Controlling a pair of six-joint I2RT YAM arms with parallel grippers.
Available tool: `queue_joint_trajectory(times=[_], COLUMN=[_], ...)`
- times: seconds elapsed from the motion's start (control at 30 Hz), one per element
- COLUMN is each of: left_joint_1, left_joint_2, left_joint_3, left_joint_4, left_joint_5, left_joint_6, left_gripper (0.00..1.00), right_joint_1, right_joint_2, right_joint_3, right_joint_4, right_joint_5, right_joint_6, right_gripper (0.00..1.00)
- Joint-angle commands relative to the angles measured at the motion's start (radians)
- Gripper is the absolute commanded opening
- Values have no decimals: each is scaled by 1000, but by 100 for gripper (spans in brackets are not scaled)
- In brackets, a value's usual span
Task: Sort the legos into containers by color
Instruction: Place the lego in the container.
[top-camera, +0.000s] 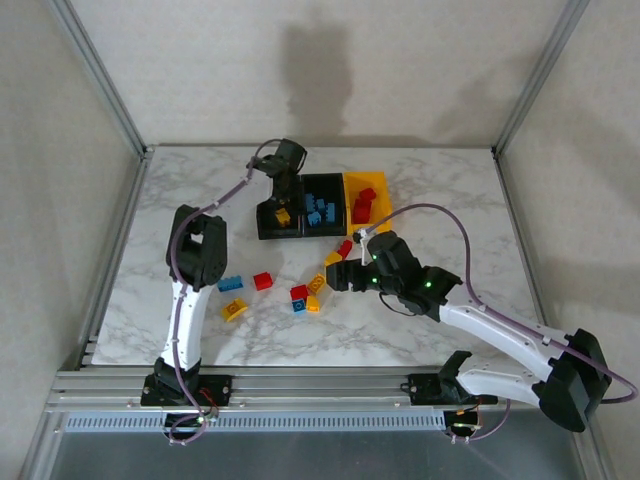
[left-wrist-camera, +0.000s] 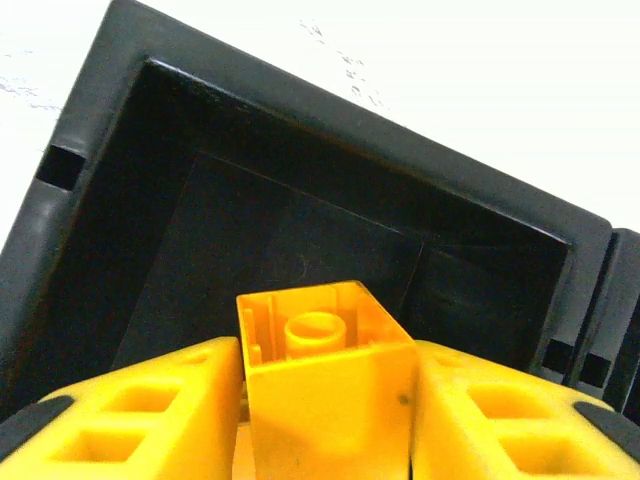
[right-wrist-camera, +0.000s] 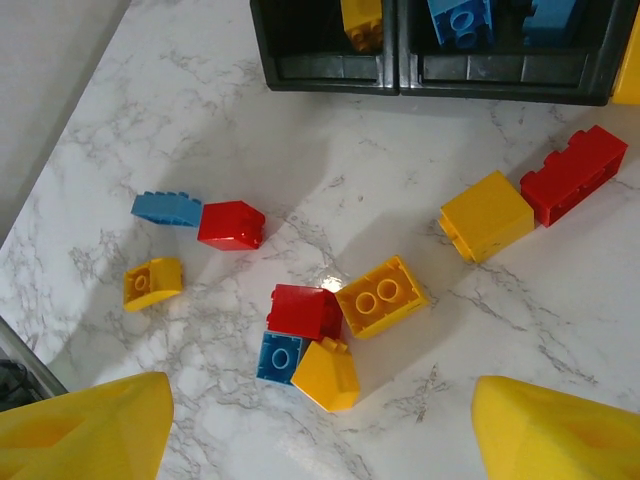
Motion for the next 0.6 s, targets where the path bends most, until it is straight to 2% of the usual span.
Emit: queue_joint_trajectory(times=[0.0, 0.17, 0.33, 0.57], left_joint_1=[2, -1, -25, -67], left_joint_2=[5, -31, -156, -506], left_joint_3=[31, 29, -31, -402], left_joint_4=[-53, -61, -56, 32], left_joint_5=[-12, -5, 16, 49], left_joint_6=[17, 25, 54, 63], left_gripper=[50, 54, 55, 58], right_joint_1=[-12, -16, -21, -26], right_joint_2=[-21, -22, -25, -3], right_joint_3=[-17, -11, -8, -8], right_joint_4=[-23, -26, -26, 14], right_joint_5=[26, 23, 21, -40], right_joint_6=[0, -3, -18, -67], right_gripper=[78, 79, 79, 80])
